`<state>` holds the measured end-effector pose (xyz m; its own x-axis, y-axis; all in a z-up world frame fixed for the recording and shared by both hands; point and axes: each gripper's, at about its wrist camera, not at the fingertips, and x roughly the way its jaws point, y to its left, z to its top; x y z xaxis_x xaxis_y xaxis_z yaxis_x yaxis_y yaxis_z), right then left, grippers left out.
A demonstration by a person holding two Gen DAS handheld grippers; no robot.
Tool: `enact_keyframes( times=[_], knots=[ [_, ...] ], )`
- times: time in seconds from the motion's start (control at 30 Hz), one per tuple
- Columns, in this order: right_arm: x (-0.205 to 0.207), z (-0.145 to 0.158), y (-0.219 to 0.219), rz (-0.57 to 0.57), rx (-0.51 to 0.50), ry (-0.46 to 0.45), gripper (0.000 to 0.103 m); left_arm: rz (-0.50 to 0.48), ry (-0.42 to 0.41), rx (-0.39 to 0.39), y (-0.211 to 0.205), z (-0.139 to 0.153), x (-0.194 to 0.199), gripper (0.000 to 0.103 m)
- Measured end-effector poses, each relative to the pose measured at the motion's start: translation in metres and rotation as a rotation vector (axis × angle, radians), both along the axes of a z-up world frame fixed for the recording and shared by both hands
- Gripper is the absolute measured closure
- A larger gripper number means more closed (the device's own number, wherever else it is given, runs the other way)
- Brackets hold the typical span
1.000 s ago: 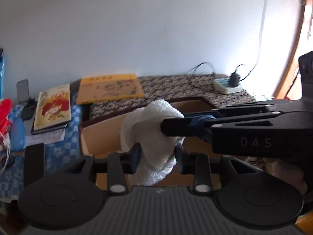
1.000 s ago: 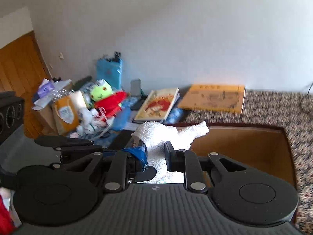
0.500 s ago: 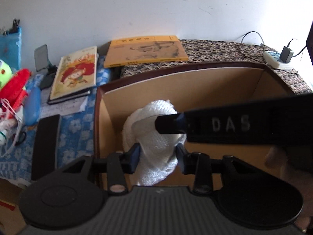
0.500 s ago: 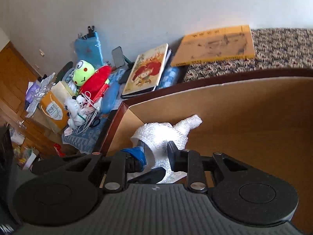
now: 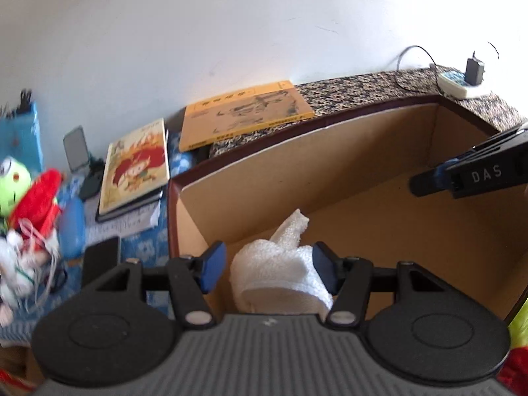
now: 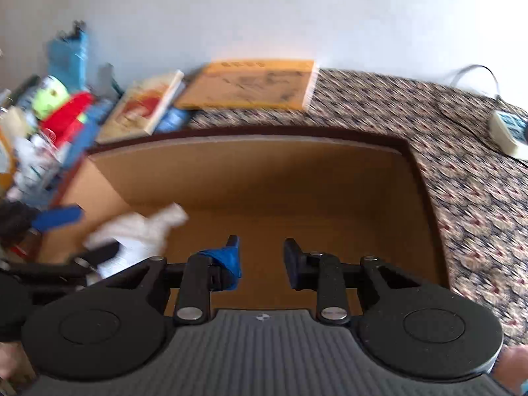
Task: Organize soft objects
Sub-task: 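Lower the white towel into the box and open the right gripper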
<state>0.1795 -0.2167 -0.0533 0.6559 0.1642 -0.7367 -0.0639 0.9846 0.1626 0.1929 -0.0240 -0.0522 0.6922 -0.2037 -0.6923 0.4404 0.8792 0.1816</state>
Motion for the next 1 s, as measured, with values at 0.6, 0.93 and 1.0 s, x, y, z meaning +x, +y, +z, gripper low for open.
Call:
enact_keyframes(
  times=[0.6,0.93,1.0],
  knots=[
    [-0.032,-0.009,-0.034,-0.19,-0.071,0.094,0.089,-0.047,-0.029,-0.048,0.005,0.008,-0.004,0.043],
    [-0.079,0.049,-0.005,-0.343,-0.214,-0.106,0.084,0.011,-0.132,-0.163,0.017,0.069,-0.065,0.038],
    [-0.083,0.056,-0.003,-0.325,-0.206,-0.087,0.084,0.021,-0.133,-0.174,0.019,0.075,-0.074,0.038]
  ],
)
